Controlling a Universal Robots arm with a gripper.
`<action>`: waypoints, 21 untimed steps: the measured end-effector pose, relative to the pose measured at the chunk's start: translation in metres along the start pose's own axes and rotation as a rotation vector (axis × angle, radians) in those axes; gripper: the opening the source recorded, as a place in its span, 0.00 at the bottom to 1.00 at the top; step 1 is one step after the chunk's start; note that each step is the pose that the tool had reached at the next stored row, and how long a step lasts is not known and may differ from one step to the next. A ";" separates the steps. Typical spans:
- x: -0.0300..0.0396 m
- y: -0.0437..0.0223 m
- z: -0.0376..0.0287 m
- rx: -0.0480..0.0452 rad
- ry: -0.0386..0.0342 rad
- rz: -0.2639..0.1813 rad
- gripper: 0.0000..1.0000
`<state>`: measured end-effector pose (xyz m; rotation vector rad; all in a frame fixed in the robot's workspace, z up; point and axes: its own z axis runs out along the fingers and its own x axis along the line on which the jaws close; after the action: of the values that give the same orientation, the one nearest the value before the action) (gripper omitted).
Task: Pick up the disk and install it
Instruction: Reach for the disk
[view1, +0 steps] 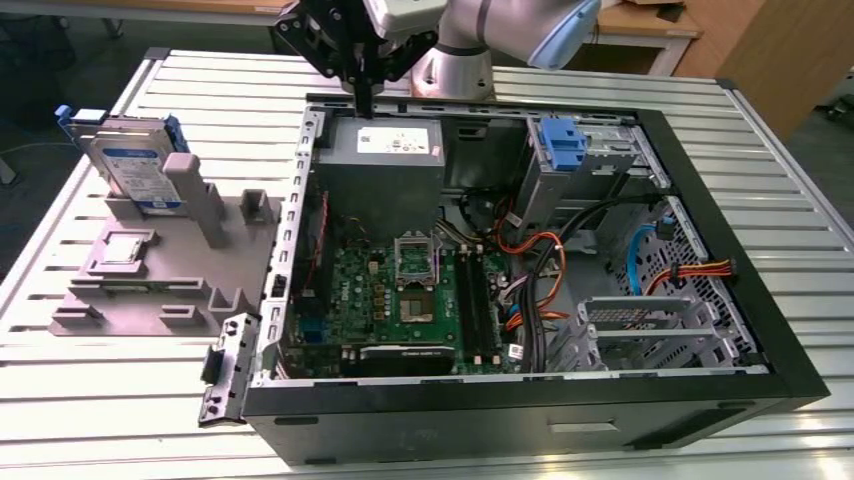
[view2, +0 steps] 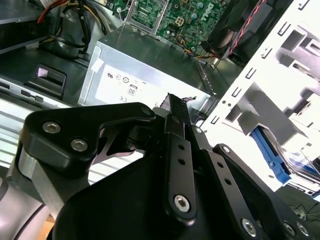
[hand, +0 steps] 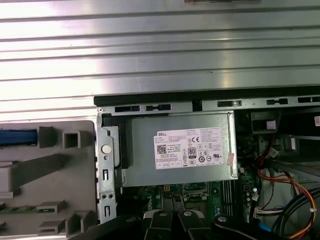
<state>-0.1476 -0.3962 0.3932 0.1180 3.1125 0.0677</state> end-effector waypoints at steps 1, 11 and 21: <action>0.0007 0.0000 0.0000 0.0000 -0.0001 0.000 0.10; 0.0108 -0.0006 0.0000 0.0000 0.0000 0.000 0.10; 0.0215 -0.0014 0.0000 0.0000 0.0000 0.000 0.10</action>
<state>-0.1691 -0.3960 0.3926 0.1180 3.1125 0.0677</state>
